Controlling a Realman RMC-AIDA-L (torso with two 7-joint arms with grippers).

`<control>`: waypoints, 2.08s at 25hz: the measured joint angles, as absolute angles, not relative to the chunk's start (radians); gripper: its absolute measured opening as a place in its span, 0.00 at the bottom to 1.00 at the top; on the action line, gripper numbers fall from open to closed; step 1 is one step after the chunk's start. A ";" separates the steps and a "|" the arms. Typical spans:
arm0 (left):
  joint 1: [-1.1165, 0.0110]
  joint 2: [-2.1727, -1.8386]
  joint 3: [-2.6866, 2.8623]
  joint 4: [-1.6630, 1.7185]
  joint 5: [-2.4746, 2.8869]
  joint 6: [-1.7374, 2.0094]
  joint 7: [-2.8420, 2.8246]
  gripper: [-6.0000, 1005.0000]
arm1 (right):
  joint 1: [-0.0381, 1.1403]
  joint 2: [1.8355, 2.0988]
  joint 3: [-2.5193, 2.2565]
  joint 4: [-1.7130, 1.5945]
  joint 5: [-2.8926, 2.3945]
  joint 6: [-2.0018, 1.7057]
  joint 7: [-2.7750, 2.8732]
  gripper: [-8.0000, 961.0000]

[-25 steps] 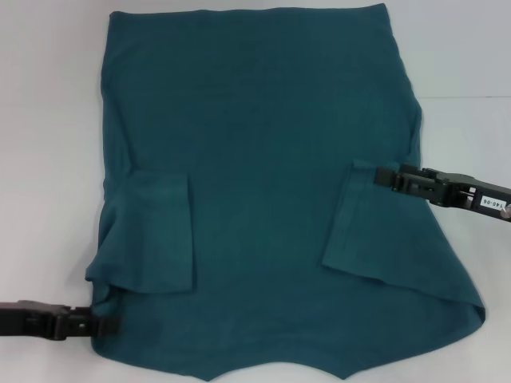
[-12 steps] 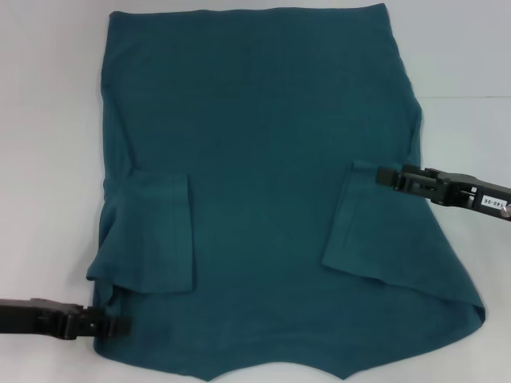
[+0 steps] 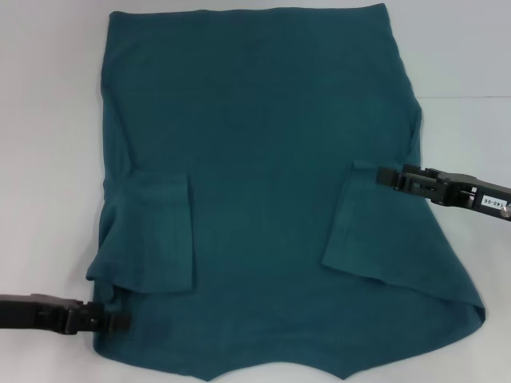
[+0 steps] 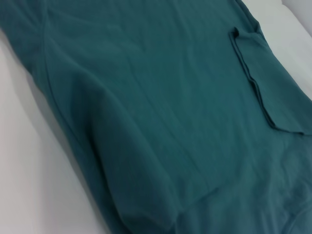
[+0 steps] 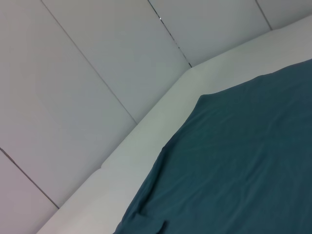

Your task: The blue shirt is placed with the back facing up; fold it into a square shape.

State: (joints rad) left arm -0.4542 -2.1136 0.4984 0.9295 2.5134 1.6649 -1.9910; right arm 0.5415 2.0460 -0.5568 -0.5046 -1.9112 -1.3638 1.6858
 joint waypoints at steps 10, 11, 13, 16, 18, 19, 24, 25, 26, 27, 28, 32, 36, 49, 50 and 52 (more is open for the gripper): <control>-0.457 -2.112 0.501 0.930 2.516 1.642 -1.995 0.71 | 0.540 2.046 -0.557 -0.505 -1.911 -1.365 1.686 0.95; -0.457 -2.112 0.501 0.930 2.517 1.642 -1.996 0.71 | 0.540 2.046 -0.557 -0.505 -1.911 -1.365 1.687 0.95; -0.457 -2.112 0.502 0.930 2.520 1.641 -1.997 0.71 | 0.540 2.046 -0.557 -0.505 -1.911 -1.365 1.688 0.95; -0.457 -2.112 0.502 0.930 2.536 1.639 -2.000 0.71 | 0.540 2.046 -0.557 -0.505 -1.911 -1.365 1.689 0.95; -0.457 -2.112 0.502 0.930 2.541 1.638 -2.003 0.71 | 0.540 2.046 -0.557 -0.505 -1.911 -1.365 1.689 0.95; -0.456 -2.112 0.501 0.929 2.541 1.638 -2.004 0.71 | 0.540 2.046 -0.557 -0.505 -1.911 -1.365 1.689 0.95; -0.452 -2.109 0.497 0.930 2.542 1.638 -2.011 0.71 | 0.540 2.045 -0.557 -0.505 -1.911 -1.364 1.689 0.95; -0.451 -2.109 0.498 0.930 2.542 1.640 -2.011 0.71 | 0.540 2.045 -0.556 -0.505 -1.911 -1.364 1.689 0.95; -0.451 -2.109 0.499 0.930 2.543 1.640 -2.011 0.71 | 0.540 2.045 -0.555 -0.505 -1.911 -1.364 1.689 0.95; -0.451 -2.109 0.500 0.930 2.543 1.641 -2.011 0.71 | 0.540 2.045 -0.555 -0.505 -1.911 -1.364 1.689 0.95; -0.451 -2.109 0.502 0.930 2.543 1.641 -2.011 0.71 | 0.540 2.045 -0.554 -0.505 -1.911 -1.364 1.689 0.95; -0.458 -2.110 0.511 0.928 2.543 1.638 -2.011 0.71 | 0.540 2.044 -0.554 -0.505 -1.911 -1.364 1.689 0.95; -0.469 -2.113 0.515 0.928 2.543 1.632 -2.011 0.71 | 0.540 2.045 -0.546 -0.505 -1.911 -1.364 1.690 0.95; -0.479 -2.116 0.514 0.925 2.543 1.617 -2.011 0.70 | 0.538 2.044 -0.545 -0.505 -1.911 -1.363 1.690 0.95; -0.479 -2.116 0.514 0.925 2.543 1.613 -2.012 0.70 | 0.538 2.044 -0.545 -0.505 -1.911 -1.363 1.690 0.95; -0.479 -2.117 0.514 0.925 2.543 1.604 -2.019 0.70 | 0.538 2.045 -0.544 -0.505 -1.911 -1.363 1.690 0.95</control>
